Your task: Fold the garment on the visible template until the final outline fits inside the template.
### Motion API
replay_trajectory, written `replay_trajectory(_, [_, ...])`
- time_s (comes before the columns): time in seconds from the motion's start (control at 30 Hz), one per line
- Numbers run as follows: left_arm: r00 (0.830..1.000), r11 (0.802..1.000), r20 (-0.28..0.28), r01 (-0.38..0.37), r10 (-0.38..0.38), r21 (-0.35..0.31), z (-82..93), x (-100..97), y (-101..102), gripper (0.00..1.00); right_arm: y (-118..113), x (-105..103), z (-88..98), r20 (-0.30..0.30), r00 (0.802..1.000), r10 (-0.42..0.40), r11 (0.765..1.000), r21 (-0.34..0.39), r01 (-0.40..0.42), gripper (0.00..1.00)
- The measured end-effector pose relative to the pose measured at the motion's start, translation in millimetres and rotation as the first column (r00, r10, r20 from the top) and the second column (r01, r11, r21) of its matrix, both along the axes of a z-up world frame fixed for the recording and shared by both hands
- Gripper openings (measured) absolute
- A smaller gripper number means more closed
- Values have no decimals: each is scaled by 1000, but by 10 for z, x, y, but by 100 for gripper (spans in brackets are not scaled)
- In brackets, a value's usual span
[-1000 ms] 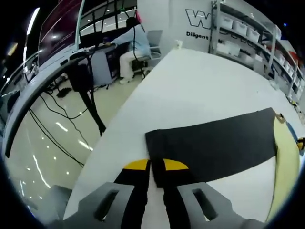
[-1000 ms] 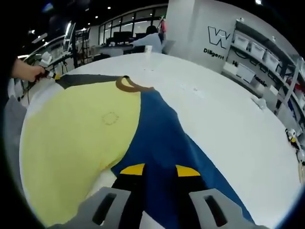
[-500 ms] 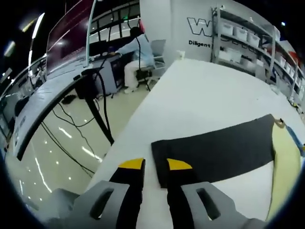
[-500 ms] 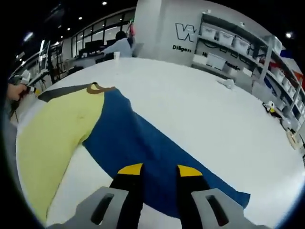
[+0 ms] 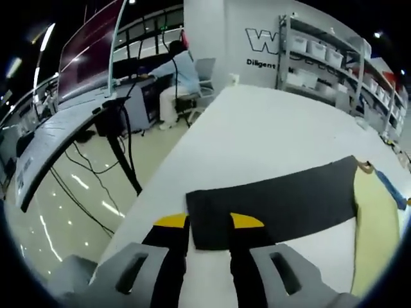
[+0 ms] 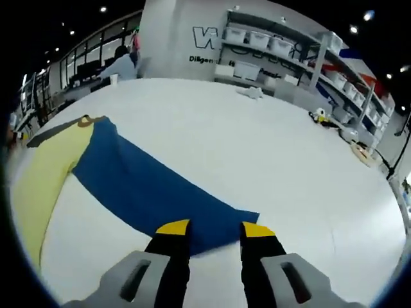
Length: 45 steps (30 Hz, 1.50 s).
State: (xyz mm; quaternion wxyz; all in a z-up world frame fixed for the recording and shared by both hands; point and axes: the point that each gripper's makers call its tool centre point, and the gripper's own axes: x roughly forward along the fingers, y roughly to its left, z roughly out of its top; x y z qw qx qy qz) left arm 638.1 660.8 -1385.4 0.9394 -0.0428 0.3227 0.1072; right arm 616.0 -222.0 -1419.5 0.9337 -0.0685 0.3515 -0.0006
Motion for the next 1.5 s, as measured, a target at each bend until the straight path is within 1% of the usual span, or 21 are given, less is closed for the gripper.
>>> replay_trajectory(0.1, [999,999,31,45,-45,-7,52,42,-147,33,-99,-23,-48,3,999,-49,998,46,48,28])
replay_trajectory(0.17, [994,995,47,98,-98,1,85,77,-279,36,-124,-31,-69,-2,999,-55,997,51,55,29])
replay_trajectory(0.33, [970,975,109,221,-217,-30,165,167,-683,42,-125,-16,-138,-5,997,-76,991,113,76,31])
replay_trajectory(0.37, [954,960,135,276,-268,-40,193,196,-837,44,-125,-7,-137,0,997,-79,989,124,79,31])
replay_trajectory(0.4, [946,953,139,300,-293,-35,205,201,-919,46,-113,-3,-142,0,997,-79,988,134,78,31])
replay_trajectory(0.43, [931,940,160,339,-328,-47,229,210,-1060,48,-108,0,-152,-1,997,-77,988,136,76,30])
replay_trajectory(0.5, [917,924,176,376,-358,-75,250,200,-1230,49,-125,16,-201,-9,997,-76,986,146,77,31])
replay_trajectory(0.57, [896,901,178,426,-408,-81,250,176,-1419,49,-52,33,-193,0,995,-96,974,206,94,31])
replay_trajectory(0.6, [886,891,177,447,-428,-82,250,165,-1494,49,-98,51,-217,0,996,-91,977,196,90,31])
replay_trajectory(0.67, [869,873,159,483,-468,-69,228,133,-1613,49,-48,61,-229,-9,997,-81,974,213,81,29])
replay_trajectory(0.73, [835,840,146,541,-531,-41,213,85,-1795,50,-4,68,-213,-4,997,-72,974,215,72,27])
replay_trajectory(0.8, [826,830,147,555,-544,-50,205,51,-1906,50,66,57,-188,-1,998,-68,972,223,67,23])
replay_trajectory(0.9, [802,805,135,592,-582,-46,188,11,-2044,49,134,56,-168,-4,1000,-24,981,193,24,13])
replay_trajectory(0.97, [787,790,129,612,-604,-36,179,21,-2097,49,212,47,-105,6,1000,-6,981,195,5,3])
replay_trajectory(1.0, [783,786,129,617,-608,-37,181,24,-2121,49,199,67,-87,9,1000,18,985,170,-20,0])
replay_trajectory(1.1, [770,773,138,633,-623,-38,172,52,-2188,48,279,76,2,21,999,34,985,170,-37,0])
replay_trajectory(1.13, [761,764,137,644,-634,-35,167,50,-2232,48,322,92,62,32,997,72,987,141,-76,0])
replay_trajectory(1.23, [736,740,126,672,-665,-25,142,10,-2357,47,504,107,200,56,993,105,983,144,-112,0])
replay_trajectory(1.33, [715,718,121,696,-689,-24,113,-44,-2502,46,736,162,332,82,975,207,974,75,-213,0])
replay_trajectory(1.37, [710,713,119,701,-694,-25,105,-59,-2540,46,883,175,374,95,965,243,965,75,-250,0])
replay_trajectory(1.5, [694,696,116,718,-711,-32,85,-110,-2681,47,1232,213,414,105,937,335,940,36,-340,0])
